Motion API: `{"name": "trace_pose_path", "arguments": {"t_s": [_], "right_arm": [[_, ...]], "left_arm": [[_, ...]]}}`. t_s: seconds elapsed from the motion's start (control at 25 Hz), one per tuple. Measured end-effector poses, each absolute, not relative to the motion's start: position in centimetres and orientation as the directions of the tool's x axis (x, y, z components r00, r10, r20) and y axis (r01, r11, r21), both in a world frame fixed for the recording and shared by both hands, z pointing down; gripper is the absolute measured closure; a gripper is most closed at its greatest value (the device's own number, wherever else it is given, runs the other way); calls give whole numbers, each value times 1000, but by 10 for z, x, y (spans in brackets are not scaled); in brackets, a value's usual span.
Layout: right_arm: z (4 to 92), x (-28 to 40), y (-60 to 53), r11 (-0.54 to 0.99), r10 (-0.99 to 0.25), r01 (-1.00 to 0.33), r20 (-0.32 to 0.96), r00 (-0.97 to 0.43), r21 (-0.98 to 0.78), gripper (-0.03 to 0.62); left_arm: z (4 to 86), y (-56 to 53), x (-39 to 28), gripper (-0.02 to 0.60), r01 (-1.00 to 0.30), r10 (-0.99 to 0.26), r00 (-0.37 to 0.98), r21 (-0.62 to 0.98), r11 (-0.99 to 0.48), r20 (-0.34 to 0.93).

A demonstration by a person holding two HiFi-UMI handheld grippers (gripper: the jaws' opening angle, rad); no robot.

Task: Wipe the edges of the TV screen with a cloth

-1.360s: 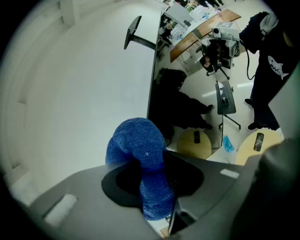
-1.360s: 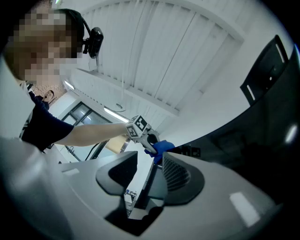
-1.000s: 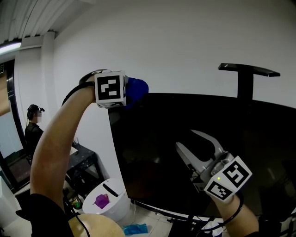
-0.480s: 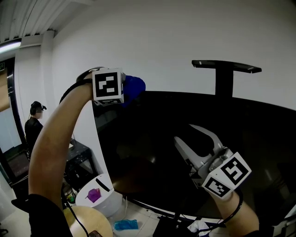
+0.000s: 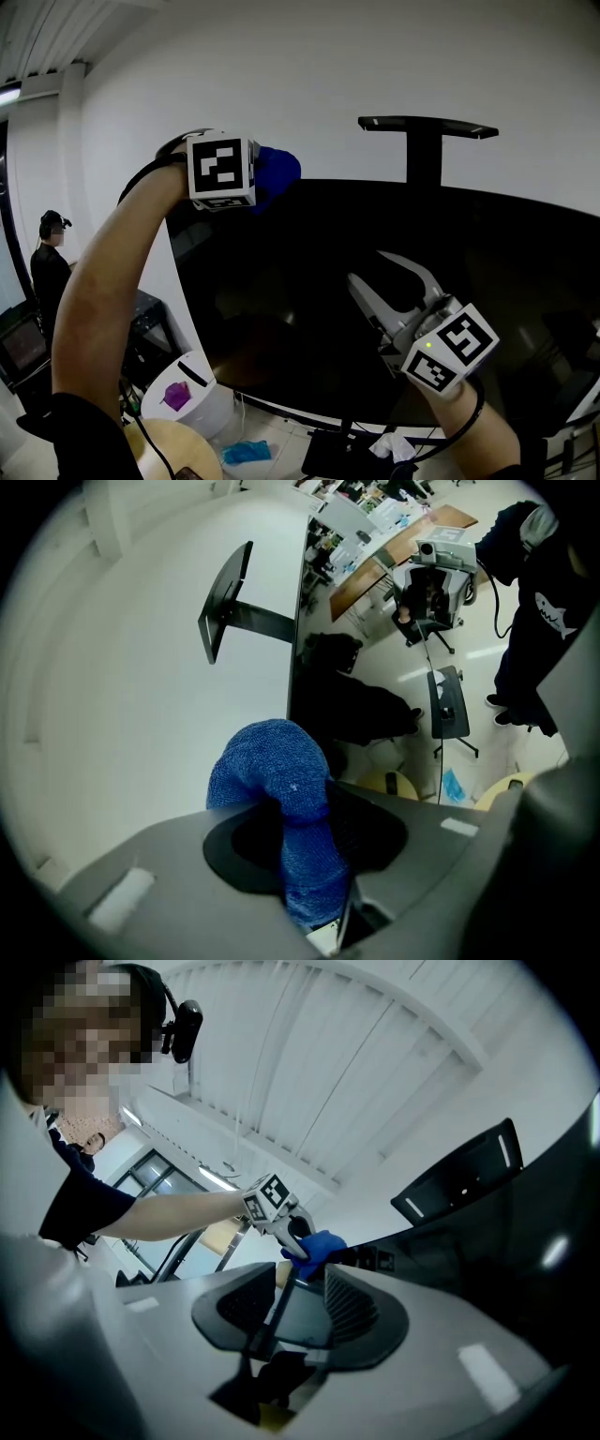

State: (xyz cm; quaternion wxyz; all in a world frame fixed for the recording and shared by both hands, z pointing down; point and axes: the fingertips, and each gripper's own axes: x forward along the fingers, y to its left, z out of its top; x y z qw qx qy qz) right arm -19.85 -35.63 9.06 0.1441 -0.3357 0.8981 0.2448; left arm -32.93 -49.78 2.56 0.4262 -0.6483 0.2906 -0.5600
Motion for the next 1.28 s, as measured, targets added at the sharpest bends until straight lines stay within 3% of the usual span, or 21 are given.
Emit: {"name": "trace_pose_path", "arguments": {"t_s": [0.2,0.44,1.28], "right_arm": [[89,-185,-343,634,-551,-693,-429,-716,343,424],[77,-149,-326,625,-546,-696,-439,-713,353,424],[76,15,-260,674,-489,-641,-428,-760,367,424]], "left_arm": [[29,-483,-293,472,112,-834,262,-873,-474,486],[21,-476,-256,472,118,-872,209,-896,-427,443],[35,-412,-70,472,89,-827,217,-854,-513,519]]}}
